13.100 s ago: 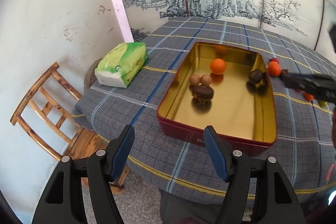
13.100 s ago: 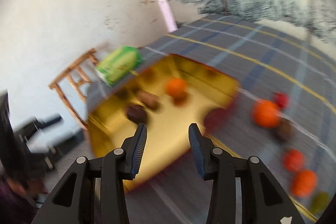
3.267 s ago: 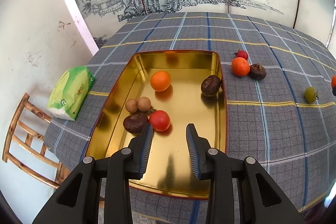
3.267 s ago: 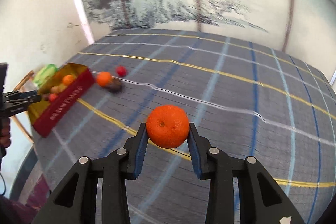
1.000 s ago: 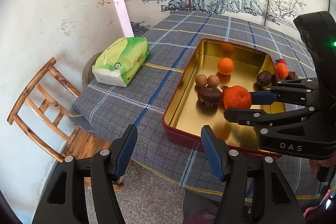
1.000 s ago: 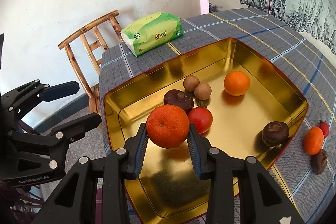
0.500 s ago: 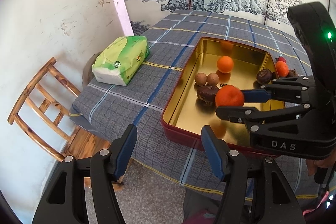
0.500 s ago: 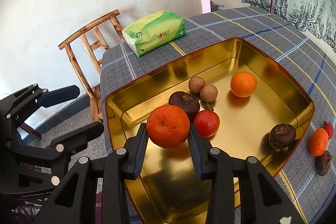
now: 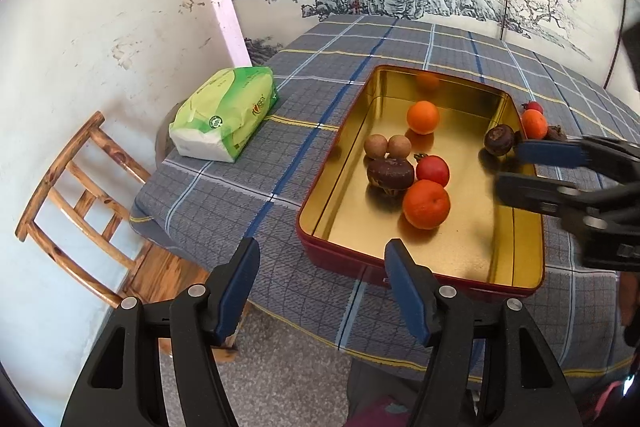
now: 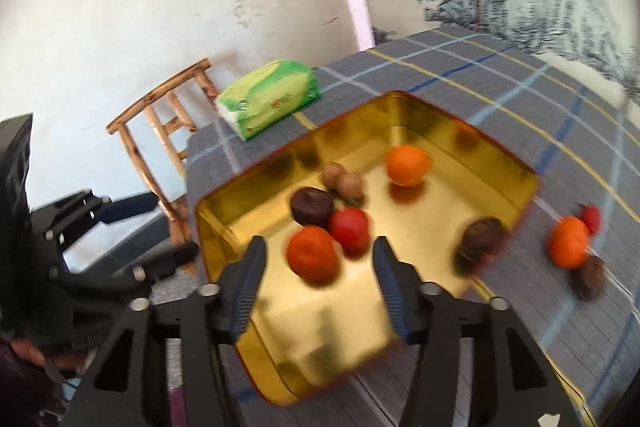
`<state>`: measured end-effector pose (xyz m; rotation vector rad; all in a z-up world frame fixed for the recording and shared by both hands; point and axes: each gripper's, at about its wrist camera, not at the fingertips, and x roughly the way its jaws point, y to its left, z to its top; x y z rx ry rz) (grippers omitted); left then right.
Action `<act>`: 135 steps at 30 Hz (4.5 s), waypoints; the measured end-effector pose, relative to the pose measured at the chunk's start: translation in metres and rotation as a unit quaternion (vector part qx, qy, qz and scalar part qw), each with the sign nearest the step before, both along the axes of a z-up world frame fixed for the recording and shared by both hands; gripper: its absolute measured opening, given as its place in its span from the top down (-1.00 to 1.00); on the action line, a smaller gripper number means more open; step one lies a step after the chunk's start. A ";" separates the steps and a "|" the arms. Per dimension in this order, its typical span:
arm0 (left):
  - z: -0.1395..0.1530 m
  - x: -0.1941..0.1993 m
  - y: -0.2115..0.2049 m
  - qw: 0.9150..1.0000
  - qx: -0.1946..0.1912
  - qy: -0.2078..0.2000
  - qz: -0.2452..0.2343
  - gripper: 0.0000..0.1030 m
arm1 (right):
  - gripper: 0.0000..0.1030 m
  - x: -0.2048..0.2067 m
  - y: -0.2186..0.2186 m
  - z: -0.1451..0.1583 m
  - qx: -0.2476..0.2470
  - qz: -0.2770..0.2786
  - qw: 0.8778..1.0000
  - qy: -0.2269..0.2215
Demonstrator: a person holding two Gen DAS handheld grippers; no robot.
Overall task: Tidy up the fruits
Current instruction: 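Open the right gripper to drop the orange into the tin, then grasp the orange beside the brown mangosteen with the left gripper and lift, then grasp the green tomato with the right gripper while the left holds the orange, then carry the orange over the tin with the left gripper while the right holds the green tomato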
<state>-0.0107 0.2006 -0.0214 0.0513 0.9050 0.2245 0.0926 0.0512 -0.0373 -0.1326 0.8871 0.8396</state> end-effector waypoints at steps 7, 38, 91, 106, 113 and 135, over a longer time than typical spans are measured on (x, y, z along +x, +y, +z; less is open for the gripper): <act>0.003 0.005 -0.013 1.000 0.006 0.001 -0.013 -0.29 | -0.62 -0.008 -0.106 0.011 -0.012 -0.116 0.992 -0.038; 0.005 0.202 -0.212 0.963 -0.090 0.090 -0.237 -0.11 | -0.98 -0.005 -0.412 -0.053 -0.105 -0.395 0.912 -0.023; 0.002 0.086 -0.230 0.949 -0.194 0.030 -0.247 0.35 | -0.46 -0.001 -0.423 -0.056 -0.028 -0.392 0.919 0.005; 0.046 0.022 -0.184 0.946 -0.224 -0.014 -0.235 0.35 | -0.37 0.005 -0.304 -0.034 -0.013 -0.210 0.977 -0.014; 0.044 0.012 -0.169 0.949 -0.228 -0.015 -0.216 0.35 | 0.21 0.020 -0.292 -0.057 -0.054 -0.206 0.977 0.023; 0.029 0.003 -0.083 0.968 -0.223 -0.038 -0.104 0.35 | 0.32 0.013 -0.296 -0.057 -0.028 -0.241 0.970 0.006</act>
